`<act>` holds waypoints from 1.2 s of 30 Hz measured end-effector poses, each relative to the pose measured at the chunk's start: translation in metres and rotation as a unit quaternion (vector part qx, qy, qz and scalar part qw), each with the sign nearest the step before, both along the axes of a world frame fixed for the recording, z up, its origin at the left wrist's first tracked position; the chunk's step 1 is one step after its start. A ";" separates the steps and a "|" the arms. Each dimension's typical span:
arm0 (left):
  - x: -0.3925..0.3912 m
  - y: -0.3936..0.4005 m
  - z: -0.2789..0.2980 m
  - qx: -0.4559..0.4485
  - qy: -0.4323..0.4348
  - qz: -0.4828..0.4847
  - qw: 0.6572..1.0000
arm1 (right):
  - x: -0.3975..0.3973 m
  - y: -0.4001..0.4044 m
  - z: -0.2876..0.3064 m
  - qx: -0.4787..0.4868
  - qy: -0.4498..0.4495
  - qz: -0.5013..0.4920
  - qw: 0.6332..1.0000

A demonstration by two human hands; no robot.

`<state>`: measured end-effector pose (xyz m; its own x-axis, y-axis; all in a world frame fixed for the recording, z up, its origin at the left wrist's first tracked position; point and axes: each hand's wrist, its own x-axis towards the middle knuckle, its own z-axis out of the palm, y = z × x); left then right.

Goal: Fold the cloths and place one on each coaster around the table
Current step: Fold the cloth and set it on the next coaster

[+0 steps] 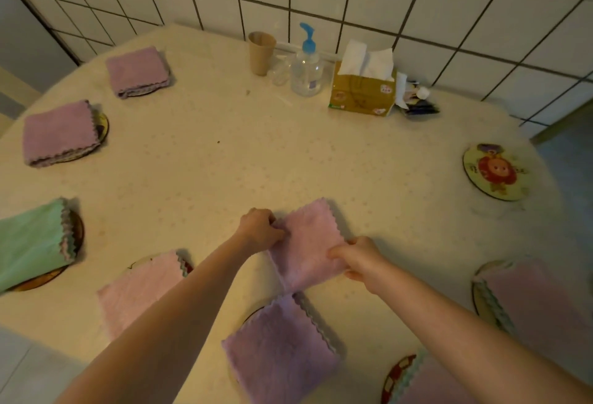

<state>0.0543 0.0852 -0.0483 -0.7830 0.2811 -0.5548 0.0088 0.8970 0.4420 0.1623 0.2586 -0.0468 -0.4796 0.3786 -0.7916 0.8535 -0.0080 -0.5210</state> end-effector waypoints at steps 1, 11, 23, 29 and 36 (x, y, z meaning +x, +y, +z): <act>0.000 0.002 0.004 0.030 -0.018 0.017 0.999 | 0.000 0.006 0.004 -0.015 0.016 -0.018 1.000; 0.046 0.108 0.034 0.354 -0.156 0.190 0.902 | 0.022 0.156 0.038 -0.069 0.175 -0.184 0.965; 0.172 0.362 0.030 0.366 -0.185 0.257 0.875 | 0.069 0.390 0.041 0.071 0.241 -0.113 0.961; 0.148 0.425 0.031 0.333 -0.146 0.253 0.896 | 0.017 0.448 0.039 0.154 0.263 -0.029 0.952; 0.108 0.461 0.011 0.274 -0.100 0.243 0.925 | -0.051 0.479 0.017 0.185 0.290 0.098 0.934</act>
